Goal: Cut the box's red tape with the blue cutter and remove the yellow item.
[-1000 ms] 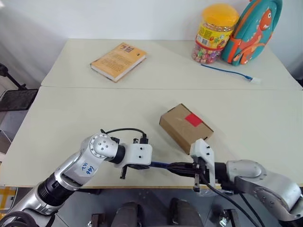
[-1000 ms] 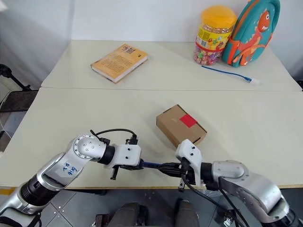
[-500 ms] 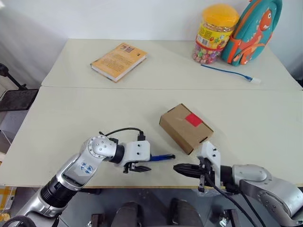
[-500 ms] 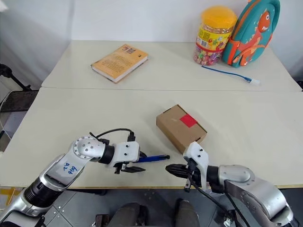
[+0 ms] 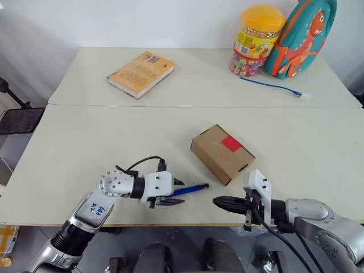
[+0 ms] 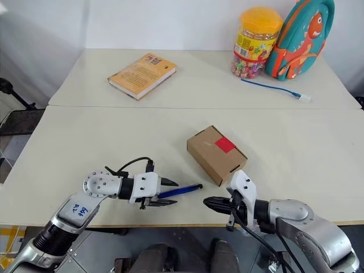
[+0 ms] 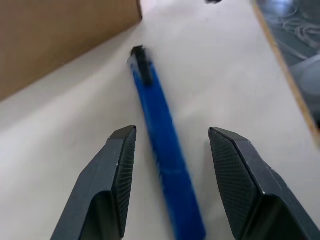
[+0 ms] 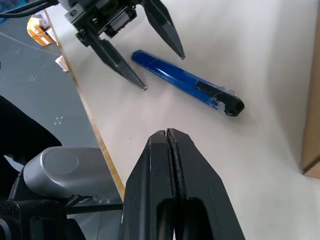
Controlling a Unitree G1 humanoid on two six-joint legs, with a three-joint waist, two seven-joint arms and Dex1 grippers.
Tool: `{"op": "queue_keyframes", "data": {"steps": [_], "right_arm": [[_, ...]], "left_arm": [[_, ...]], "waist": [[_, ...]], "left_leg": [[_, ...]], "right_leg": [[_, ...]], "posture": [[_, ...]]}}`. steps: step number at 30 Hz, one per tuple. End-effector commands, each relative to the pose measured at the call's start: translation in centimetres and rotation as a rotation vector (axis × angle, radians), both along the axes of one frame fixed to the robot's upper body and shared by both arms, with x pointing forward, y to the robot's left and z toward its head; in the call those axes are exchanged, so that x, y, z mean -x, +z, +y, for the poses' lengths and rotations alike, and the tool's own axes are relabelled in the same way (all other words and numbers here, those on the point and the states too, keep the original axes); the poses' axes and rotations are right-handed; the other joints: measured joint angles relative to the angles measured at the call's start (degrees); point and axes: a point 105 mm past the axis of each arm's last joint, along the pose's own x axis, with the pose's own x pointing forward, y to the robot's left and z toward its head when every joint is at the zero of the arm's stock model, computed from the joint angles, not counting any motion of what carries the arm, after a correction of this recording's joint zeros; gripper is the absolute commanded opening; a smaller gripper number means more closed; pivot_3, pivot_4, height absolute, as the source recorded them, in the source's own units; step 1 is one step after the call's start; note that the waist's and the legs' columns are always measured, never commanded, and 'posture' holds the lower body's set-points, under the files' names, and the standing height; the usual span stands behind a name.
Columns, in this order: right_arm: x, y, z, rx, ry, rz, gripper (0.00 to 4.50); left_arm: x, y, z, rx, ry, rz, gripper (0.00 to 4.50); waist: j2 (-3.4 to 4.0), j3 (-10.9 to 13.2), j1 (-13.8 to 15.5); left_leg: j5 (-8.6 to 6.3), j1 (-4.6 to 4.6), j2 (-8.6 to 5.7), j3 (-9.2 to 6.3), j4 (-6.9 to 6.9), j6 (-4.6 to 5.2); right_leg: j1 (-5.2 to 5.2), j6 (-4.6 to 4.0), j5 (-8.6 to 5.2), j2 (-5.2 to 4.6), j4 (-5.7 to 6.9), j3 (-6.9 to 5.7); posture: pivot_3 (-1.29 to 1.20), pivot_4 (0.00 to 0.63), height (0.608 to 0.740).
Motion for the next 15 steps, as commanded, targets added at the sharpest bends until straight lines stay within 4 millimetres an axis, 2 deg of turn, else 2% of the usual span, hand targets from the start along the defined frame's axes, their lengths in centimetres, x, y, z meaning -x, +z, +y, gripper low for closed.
{"op": "queue_keyframes", "data": {"steps": [1,3,6,11,13,15], "right_arm": [[0.1,0.8,0.2,-0.016,0.010,-0.040,0.00],[0.0,0.8,0.2,-0.018,0.007,-0.043,0.00],[0.0,1.0,0.0,-0.018,-0.002,-0.051,0.00],[0.0,1.3,-0.6,-0.016,-0.021,-0.056,0.00],[0.1,1.3,-1.1,-0.011,-0.036,-0.055,0.00],[0.2,1.2,-1.4,-0.004,-0.044,-0.054,0.00]], "left_arm": [[0.5,-0.5,-0.1,-0.029,0.017,0.074,2.43],[0.5,-0.8,0.1,-0.046,0.053,0.117,2.43],[0.6,-1.2,0.1,-0.067,0.068,0.148,1.93],[0.1,-1.2,-0.1,-0.084,0.089,0.136,0.54],[-0.4,-0.9,-0.3,-0.071,0.095,0.103,0.14],[-0.6,-0.5,-0.5,-0.059,0.077,0.066,0.02]], "waist": [[0.00,0.0,0.1],[0.00,0.0,0.0],[0.00,0.0,0.0],[0.00,0.0,0.2],[0.01,0.0,0.2],[0.01,0.0,0.2]], "left_leg": [[0.00,0.00,0.00,0.00,0.00,0.00],[0.00,0.01,-0.01,0.00,0.01,0.00],[0.00,0.03,0.00,0.01,0.01,0.00],[0.00,0.03,-0.01,0.01,0.01,0.00],[0.00,0.04,-0.01,0.01,0.01,0.00],[0.00,0.04,-0.02,0.01,0.02,0.01]], "right_leg": [[0.00,0.00,0.00,0.00,0.01,0.00],[0.01,0.00,0.00,0.00,0.00,0.02],[0.02,0.00,0.00,0.01,0.01,0.02],[0.03,0.00,0.00,0.01,0.02,0.03],[0.04,0.00,0.00,0.01,0.02,0.04],[0.05,0.00,0.00,0.00,0.00,0.05]], "posture": [[0.00,0.150,0.740],[0.00,0.150,0.740],[0.00,0.150,0.740],[0.00,0.150,0.740],[0.00,0.150,0.740],[0.00,0.150,0.740]]}}
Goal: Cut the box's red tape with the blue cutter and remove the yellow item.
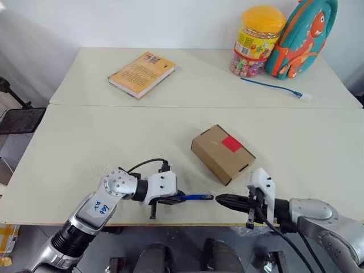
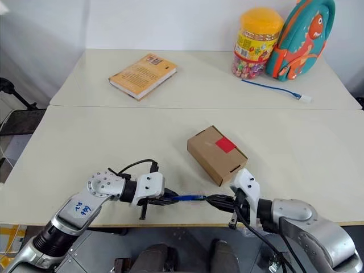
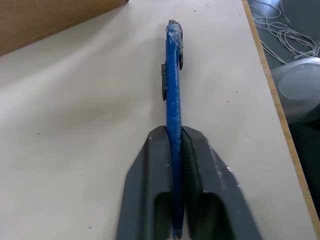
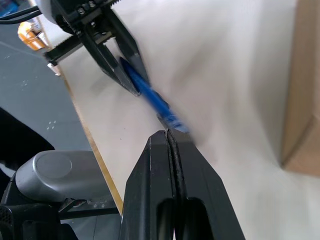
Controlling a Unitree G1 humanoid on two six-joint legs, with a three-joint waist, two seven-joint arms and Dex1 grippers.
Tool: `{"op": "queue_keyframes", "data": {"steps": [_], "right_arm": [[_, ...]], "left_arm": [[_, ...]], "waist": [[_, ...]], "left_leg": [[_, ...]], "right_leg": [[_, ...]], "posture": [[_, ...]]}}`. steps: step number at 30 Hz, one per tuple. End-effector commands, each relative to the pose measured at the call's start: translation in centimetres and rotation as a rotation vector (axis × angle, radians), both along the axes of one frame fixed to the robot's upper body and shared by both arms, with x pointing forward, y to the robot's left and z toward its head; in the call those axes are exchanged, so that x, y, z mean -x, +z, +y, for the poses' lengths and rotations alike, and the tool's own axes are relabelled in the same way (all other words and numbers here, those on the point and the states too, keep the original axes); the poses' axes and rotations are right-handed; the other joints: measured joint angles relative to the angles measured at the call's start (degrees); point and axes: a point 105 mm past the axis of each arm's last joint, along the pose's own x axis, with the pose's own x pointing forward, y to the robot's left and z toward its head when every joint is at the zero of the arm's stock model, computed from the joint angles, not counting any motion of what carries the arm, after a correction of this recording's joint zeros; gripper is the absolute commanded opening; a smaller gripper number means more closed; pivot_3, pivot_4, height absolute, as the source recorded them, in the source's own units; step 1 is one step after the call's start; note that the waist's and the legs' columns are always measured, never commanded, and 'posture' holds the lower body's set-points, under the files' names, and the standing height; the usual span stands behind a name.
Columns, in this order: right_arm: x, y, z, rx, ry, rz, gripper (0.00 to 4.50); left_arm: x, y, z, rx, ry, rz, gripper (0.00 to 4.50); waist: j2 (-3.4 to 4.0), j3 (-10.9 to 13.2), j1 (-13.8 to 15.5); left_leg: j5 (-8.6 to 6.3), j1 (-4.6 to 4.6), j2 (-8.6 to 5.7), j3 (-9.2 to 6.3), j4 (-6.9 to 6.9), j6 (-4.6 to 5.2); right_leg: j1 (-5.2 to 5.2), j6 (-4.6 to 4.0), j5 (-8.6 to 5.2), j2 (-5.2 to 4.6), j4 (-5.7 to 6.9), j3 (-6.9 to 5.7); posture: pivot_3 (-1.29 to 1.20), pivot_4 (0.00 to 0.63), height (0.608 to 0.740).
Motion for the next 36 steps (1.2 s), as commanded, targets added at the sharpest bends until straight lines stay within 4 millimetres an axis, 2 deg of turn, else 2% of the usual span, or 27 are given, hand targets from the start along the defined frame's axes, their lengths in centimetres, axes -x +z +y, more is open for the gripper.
{"op": "queue_keyframes", "data": {"steps": [1,6,9,12,16,20,23,26,28,30,33,36], "right_arm": [[0.4,1.0,-0.2,-0.001,0.014,-0.048,0.00],[0.4,1.0,-0.3,0.000,-0.002,-0.051,0.00],[0.4,0.9,-0.3,0.000,-0.007,-0.050,0.00],[0.4,0.9,-0.4,0.003,-0.010,-0.050,0.00],[0.4,0.8,-0.4,0.004,-0.013,-0.051,0.00],[0.4,0.7,-0.4,0.005,-0.016,-0.051,0.00],[0.5,0.7,-0.5,0.005,-0.018,-0.048,0.00],[0.5,0.6,-0.5,0.005,-0.016,-0.043,0.00],[0.5,0.6,-0.4,-0.006,-0.008,-0.039,0.00],[0.5,0.8,-0.2,-0.019,0.004,-0.041,0.00],[0.5,1.3,0.3,-0.049,0.033,-0.060,0.00],[0.4,2.1,1.3,-0.093,0.070,-0.097,0.00]], "left_arm": [[-0.8,-0.3,0.1,-0.015,0.013,-0.059,0.02],[-2.3,1.2,0.3,-0.004,-0.007,-0.318,0.02],[-2.0,0.5,1.4,-0.110,-0.117,-0.445,0.02],[-1.1,-0.4,2.1,-0.159,-0.197,-0.442,0.02],[0.3,-0.7,1.6,-0.137,-0.247,-0.348,1.19],[0.4,0.3,0.9,-0.048,-0.208,-0.316,2.29],[0.7,0.6,1.3,-0.003,-0.163,-0.248,3.18],[0.3,0.8,2.2,0.028,-0.113,-0.234,3.18],[-0.4,1.1,2.9,0.119,-0.019,-0.170,3.18],[-0.4,0.9,3.3,0.137,-0.015,-0.142,3.18],[-0.8,0.5,3.6,0.134,-0.012,-0.140,3.18],[-2.0,0.6,3.2,0.186,0.024,-0.142,3.18]], "waist": [[0.00,0.0,0.0],[0.00,0.0,-0.1],[0.00,0.0,-0.1],[0.02,0.0,-0.3],[0.07,0.0,-0.3],[0.09,-0.1,-0.2],[0.09,-0.1,-0.2],[0.09,0.0,-0.2],[0.09,0.0,-0.2],[0.09,-0.1,-0.2],[0.09,-0.1,-0.2],[0.08,0.0,-0.1]], "left_leg": [[0.00,0.00,0.00,0.01,0.01,0.00],[0.02,0.00,0.01,0.01,0.02,0.01],[0.02,-0.01,0.04,0.01,0.02,0.00],[0.00,0.01,0.06,0.01,-0.03,-0.02],[-0.01,0.01,0.07,0.00,-0.03,-0.02],[-0.02,0.00,0.05,0.00,-0.03,-0.01],[-0.03,-0.01,0.03,0.00,-0.03,0.01],[-0.03,-0.01,0.03,0.00,-0.03,0.01],[-0.02,-0.01,0.05,0.01,-0.03,0.01],[-0.01,-0.01,0.06,0.01,-0.02,0.01],[-0.01,0.00,0.04,0.01,-0.02,0.01],[-0.01,0.00,0.02,0.01,-0.02,0.01]], "right_leg": [[0.00,0.00,0.00,0.00,0.00,0.01],[0.00,0.00,0.00,-0.02,0.00,0.02],[-0.03,0.00,0.00,-0.02,0.00,-0.01],[-0.06,0.00,0.00,-0.02,0.01,-0.02],[-0.06,0.00,0.00,-0.02,0.02,-0.04],[-0.06,0.00,0.00,-0.01,0.01,-0.04],[-0.06,0.00,0.00,0.00,0.02,-0.04],[-0.05,0.00,0.00,0.01,0.02,-0.04],[-0.05,0.00,0.00,0.02,0.01,-0.04],[-0.05,0.00,0.00,0.02,0.01,-0.03],[-0.05,0.00,0.00,0.02,0.02,-0.03],[-0.05,0.00,0.00,0.01,0.02,-0.03]], "posture": [[0.00,0.150,0.740],[0.00,0.150,0.740],[0.00,0.150,0.740],[0.00,0.150,0.740],[0.00,0.150,0.740],[0.00,0.150,0.740],[0.00,0.150,0.740],[0.00,0.150,0.740],[0.00,0.150,0.740],[0.00,0.150,0.740],[0.00,0.150,0.740],[0.00,0.150,0.740]]}}
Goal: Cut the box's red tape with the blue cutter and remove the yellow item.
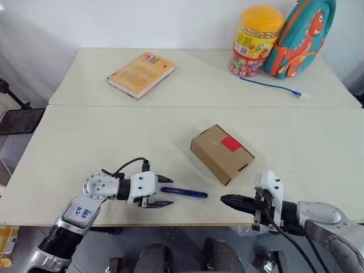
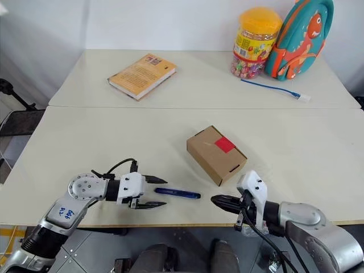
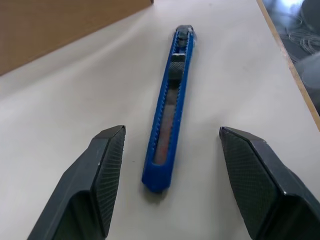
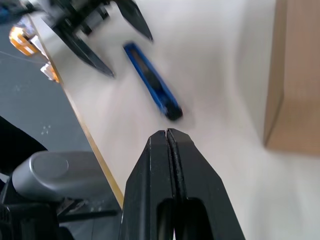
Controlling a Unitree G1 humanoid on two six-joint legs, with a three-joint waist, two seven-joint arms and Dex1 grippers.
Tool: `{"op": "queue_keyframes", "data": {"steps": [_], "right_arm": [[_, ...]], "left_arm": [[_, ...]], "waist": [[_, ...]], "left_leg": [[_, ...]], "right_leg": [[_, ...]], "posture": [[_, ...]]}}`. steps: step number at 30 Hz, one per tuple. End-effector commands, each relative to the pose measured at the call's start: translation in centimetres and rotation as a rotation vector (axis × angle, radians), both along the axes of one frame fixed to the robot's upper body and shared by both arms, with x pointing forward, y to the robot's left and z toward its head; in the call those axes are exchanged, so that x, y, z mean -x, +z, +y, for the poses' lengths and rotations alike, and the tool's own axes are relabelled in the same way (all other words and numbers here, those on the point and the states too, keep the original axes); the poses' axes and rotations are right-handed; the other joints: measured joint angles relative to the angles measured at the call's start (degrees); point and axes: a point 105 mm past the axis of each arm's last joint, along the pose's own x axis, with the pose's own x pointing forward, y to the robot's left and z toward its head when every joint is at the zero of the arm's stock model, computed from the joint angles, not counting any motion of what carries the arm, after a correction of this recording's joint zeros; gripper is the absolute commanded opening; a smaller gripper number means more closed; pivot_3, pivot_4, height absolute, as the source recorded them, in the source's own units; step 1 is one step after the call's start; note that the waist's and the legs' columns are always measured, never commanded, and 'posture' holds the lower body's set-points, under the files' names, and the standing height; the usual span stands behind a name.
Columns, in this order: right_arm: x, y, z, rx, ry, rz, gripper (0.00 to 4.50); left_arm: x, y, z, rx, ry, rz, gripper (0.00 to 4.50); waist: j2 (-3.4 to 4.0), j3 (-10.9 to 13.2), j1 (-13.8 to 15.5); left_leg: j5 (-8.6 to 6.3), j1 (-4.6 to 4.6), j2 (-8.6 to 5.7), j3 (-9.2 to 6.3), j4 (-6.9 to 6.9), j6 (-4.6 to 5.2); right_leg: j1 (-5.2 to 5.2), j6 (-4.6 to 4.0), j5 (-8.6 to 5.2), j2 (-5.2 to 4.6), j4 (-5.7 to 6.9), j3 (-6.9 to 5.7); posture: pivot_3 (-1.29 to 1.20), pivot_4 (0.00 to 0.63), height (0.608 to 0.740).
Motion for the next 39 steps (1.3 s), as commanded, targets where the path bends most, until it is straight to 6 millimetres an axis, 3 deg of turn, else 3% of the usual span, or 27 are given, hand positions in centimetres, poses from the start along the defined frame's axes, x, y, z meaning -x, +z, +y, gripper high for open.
{"op": "queue_keyframes", "data": {"steps": [1,5,10,13,20,22,34,39], "right_arm": [[0.2,1.4,1.5,-0.062,0.068,-0.063,0.00],[0.2,1.7,2.6,-0.053,0.127,-0.126,0.00],[-0.6,0.7,3.3,0.014,0.133,-0.170,0.00],[-1.7,-0.1,3.9,0.067,0.127,-0.197,0.00],[-2.7,-1.1,4.8,0.104,0.118,-0.191,0.00],[-2.7,-1.6,5.0,0.124,0.129,-0.184,0.00],[-2.3,-1.4,4.6,0.106,0.147,-0.176,0.00],[-1.3,-0.9,3.6,0.077,0.155,-0.158,0.00]], "left_arm": [[-1.0,0.6,-0.4,0.054,0.006,-0.031,3.18],[-1.6,0.4,-1.0,0.060,-0.010,-0.033,3.18],[-0.9,-0.6,-1.2,0.018,-0.068,-0.008,3.18],[-0.7,-1.2,-1.1,-0.018,-0.070,0.008,2.62],[-0.7,-1.9,-1.1,-0.054,-0.068,0.041,0.44],[-0.6,-2.0,-1.3,-0.061,-0.069,0.049,0.02],[-0.1,-1.6,-1.7,-0.069,-0.121,0.024,0.02],[1.7,-1.1,-2.4,-0.050,-0.226,0.016,1.52]], "waist": [[0.00,0.0,0.0],[0.00,0.0,-0.1],[0.00,0.0,-0.1],[0.01,0.0,-0.2],[0.03,0.0,-0.1],[0.05,0.0,-0.2],[0.05,0.0,-0.1],[0.06,0.0,-0.2]], "left_leg": [[0.00,-0.02,0.00,0.00,0.01,0.00],[0.00,-0.02,0.00,0.00,0.00,0.00],[0.00,-0.02,-0.02,0.02,0.01,0.00],[0.00,0.00,-0.03,0.08,0.03,0.00],[0.01,0.02,-0.02,0.06,0.06,-0.01],[0.01,0.02,-0.01,0.06,0.07,-0.01],[0.01,0.02,-0.02,0.04,0.07,0.00],[-0.01,0.01,0.00,0.03,0.01,-0.02]], "right_leg": [[0.00,0.00,0.00,0.00,-0.01,-0.01],[-0.01,0.00,0.00,0.02,0.00,-0.04],[-0.01,0.00,0.00,0.02,0.01,-0.06],[-0.01,0.01,0.00,0.01,0.01,-0.03],[0.00,0.00,0.00,0.01,0.06,-0.03],[0.00,0.00,0.00,0.01,0.06,-0.03],[0.01,0.00,0.00,0.00,0.07,-0.03],[-0.01,0.00,0.00,0.01,0.05,-0.06]], "posture": [[0.00,0.150,0.740],[0.00,0.150,0.740],[0.00,0.150,0.740],[0.00,0.150,0.740],[0.00,0.150,0.740],[0.00,0.150,0.740],[0.00,0.150,0.740],[0.00,0.150,0.740]]}}
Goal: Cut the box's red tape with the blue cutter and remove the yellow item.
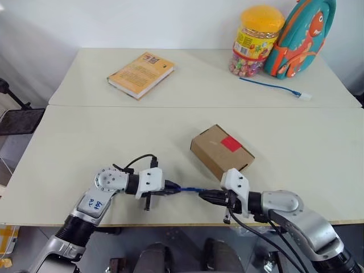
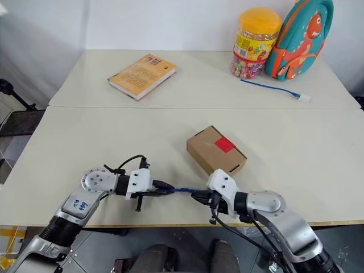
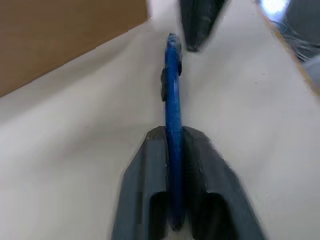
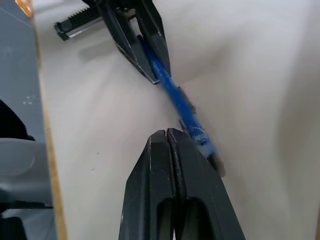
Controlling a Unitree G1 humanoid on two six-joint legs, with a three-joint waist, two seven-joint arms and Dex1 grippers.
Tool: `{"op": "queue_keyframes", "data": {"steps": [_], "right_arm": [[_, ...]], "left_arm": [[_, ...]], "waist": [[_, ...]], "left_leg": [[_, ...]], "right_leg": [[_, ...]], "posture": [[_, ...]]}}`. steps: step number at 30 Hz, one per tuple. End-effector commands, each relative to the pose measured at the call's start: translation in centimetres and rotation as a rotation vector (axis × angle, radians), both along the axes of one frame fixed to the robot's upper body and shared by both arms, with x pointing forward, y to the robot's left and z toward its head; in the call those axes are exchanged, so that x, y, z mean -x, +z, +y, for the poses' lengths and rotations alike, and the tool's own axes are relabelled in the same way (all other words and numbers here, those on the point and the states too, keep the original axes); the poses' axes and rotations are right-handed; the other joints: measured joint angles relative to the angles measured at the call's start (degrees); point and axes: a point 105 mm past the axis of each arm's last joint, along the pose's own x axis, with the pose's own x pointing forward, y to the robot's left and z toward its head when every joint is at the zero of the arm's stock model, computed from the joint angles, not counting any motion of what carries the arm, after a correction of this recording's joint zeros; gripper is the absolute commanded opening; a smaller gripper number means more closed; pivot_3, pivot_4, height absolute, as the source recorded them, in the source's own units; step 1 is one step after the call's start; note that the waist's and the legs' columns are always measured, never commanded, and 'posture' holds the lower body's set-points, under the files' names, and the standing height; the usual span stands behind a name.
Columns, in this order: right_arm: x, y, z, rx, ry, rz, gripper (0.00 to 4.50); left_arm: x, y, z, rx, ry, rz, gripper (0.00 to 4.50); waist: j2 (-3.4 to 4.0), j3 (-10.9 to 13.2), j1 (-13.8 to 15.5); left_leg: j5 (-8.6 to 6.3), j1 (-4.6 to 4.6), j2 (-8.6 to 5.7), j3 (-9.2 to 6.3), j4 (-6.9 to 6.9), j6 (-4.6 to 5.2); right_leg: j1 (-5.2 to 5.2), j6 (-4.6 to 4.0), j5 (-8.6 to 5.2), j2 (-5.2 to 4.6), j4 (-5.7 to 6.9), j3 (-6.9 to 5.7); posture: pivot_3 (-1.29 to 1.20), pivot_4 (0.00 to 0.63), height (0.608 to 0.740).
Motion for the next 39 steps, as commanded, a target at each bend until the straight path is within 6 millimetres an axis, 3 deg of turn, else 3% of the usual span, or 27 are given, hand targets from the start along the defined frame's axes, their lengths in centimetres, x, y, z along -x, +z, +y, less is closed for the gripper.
{"op": "queue_keyframes", "data": {"steps": [1,8,19,22,32,39], "right_arm": [[0.9,1.6,-0.4,-0.033,0.031,-0.033,0.00],[1.1,2.0,-1.3,-0.047,0.010,-0.012,0.00],[0.7,2.4,0.0,-0.091,0.026,-0.013,0.00],[0.5,2.4,0.2,-0.093,0.030,-0.011,0.00],[0.0,2.1,0.7,-0.073,0.064,-0.028,0.00],[-0.8,1.0,1.2,0.008,0.090,-0.044,0.00]], "left_arm": [[1.7,-0.7,-0.7,-0.016,-0.077,0.028,1.84],[0.7,-0.2,-0.8,0.053,0.028,0.044,3.96],[0.0,-1.1,1.3,-0.005,0.108,0.133,3.96],[0.0,-1.4,1.4,-0.013,0.110,0.146,3.41],[0.4,-2.3,1.3,-0.052,0.105,0.160,0.44],[0.3,-2.0,0.9,-0.059,0.093,0.126,0.44]], "waist": [[0.00,0.0,0.0],[0.00,0.0,0.0],[0.00,0.0,0.0],[0.00,0.0,-0.1],[0.02,0.0,0.0],[0.03,0.0,0.1]], "left_leg": [[0.00,0.00,0.00,0.00,-0.02,0.00],[0.00,0.01,0.00,0.01,-0.01,0.01],[0.01,0.02,0.04,0.00,0.00,0.00],[0.01,0.03,0.04,0.00,0.00,0.00],[0.03,0.03,0.03,0.01,0.01,-0.01],[0.03,0.04,0.02,0.01,0.01,-0.01]], "right_leg": [[0.00,0.00,0.00,0.00,0.00,-0.01],[0.00,0.00,0.00,0.00,-0.02,0.00],[0.00,0.00,0.00,0.01,-0.01,0.00],[0.00,0.00,0.00,0.02,0.00,0.00],[0.00,0.00,0.00,0.00,0.01,0.03],[0.00,0.00,0.00,-0.01,0.02,0.02]], "posture": [[0.00,0.150,0.740],[0.00,0.150,0.740],[0.00,0.150,0.740],[0.00,0.150,0.740],[0.00,0.150,0.740],[0.00,0.150,0.740]]}}
